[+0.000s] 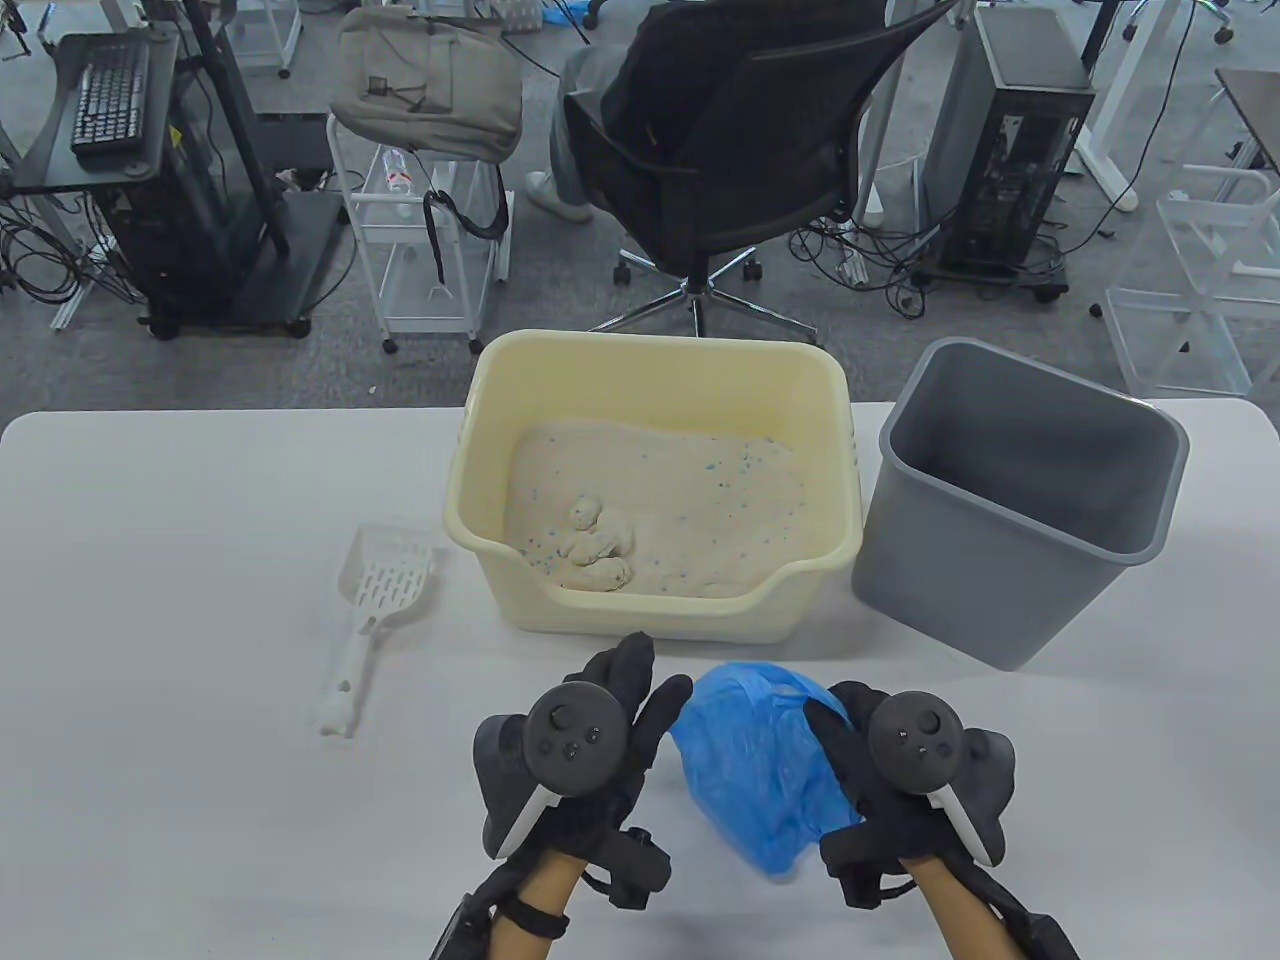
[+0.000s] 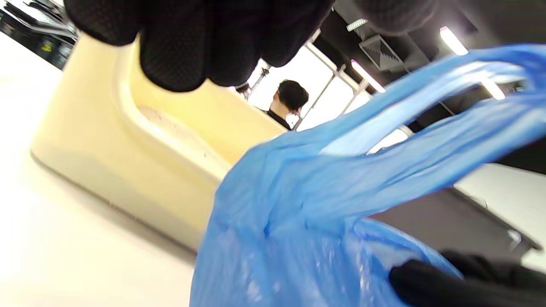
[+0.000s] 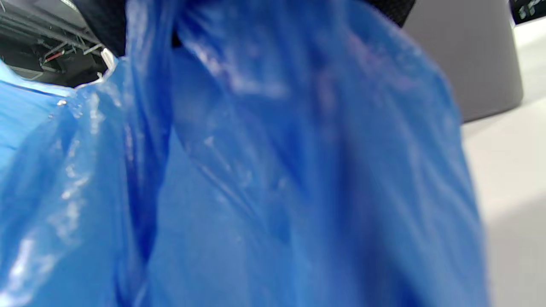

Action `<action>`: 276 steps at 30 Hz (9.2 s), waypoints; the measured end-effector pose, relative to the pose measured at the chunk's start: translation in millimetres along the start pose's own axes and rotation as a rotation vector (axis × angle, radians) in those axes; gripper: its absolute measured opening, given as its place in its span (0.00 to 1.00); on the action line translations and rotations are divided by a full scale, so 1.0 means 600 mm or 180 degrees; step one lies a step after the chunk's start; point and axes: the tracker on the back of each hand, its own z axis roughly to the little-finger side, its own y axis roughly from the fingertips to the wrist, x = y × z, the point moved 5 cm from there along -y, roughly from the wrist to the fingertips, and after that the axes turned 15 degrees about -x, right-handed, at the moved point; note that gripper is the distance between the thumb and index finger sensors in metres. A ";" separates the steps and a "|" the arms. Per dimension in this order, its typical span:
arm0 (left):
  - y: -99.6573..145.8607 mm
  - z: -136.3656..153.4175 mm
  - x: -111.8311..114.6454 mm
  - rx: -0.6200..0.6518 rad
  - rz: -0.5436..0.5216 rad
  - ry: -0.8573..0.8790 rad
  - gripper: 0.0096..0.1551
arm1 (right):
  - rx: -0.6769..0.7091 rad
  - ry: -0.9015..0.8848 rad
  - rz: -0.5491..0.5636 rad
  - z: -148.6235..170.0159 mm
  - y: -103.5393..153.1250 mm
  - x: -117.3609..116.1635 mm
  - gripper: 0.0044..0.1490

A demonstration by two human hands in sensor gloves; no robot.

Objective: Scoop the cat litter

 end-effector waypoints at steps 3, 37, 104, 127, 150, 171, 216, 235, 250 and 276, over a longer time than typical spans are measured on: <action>0.001 0.002 0.021 -0.0191 0.0524 0.0256 0.59 | 0.0058 -0.0082 0.0067 -0.010 0.012 0.005 0.24; -0.057 0.105 0.024 -0.0147 0.0300 0.1384 0.48 | -0.0480 -0.2248 -0.1448 0.101 -0.056 -0.038 0.24; -0.101 0.205 -0.057 -0.1067 0.0446 -0.0916 0.49 | -0.0371 0.0315 -0.1528 0.017 -0.014 -0.060 0.24; -0.180 0.454 -0.077 -0.2875 -0.0131 -0.1164 0.38 | -0.0545 0.0203 -0.1495 0.037 -0.017 -0.065 0.25; -0.232 0.003 -0.073 -0.1835 0.1009 -0.1891 0.34 | -0.0460 -0.0089 -0.1449 0.039 -0.013 -0.050 0.25; -0.328 -0.005 -0.045 -0.2033 0.0687 -0.2512 0.33 | -0.0483 -0.0122 -0.1295 0.045 -0.017 -0.040 0.25; -0.417 0.073 0.102 -0.2014 0.0671 -0.2025 0.39 | -0.0383 0.0015 -0.1249 0.041 -0.012 -0.050 0.25; -0.278 0.020 0.006 -0.0788 -0.0158 -0.1304 0.36 | -0.0538 -0.0031 -0.1009 0.059 -0.023 -0.019 0.25; -0.250 0.039 -0.005 -0.0976 0.0043 -0.0993 0.34 | -0.0570 0.0006 -0.1051 0.059 -0.026 -0.019 0.25; 0.013 -0.023 -0.022 0.0322 0.1849 -0.1274 0.33 | -0.0946 -0.0379 -0.1076 0.095 -0.037 -0.018 0.26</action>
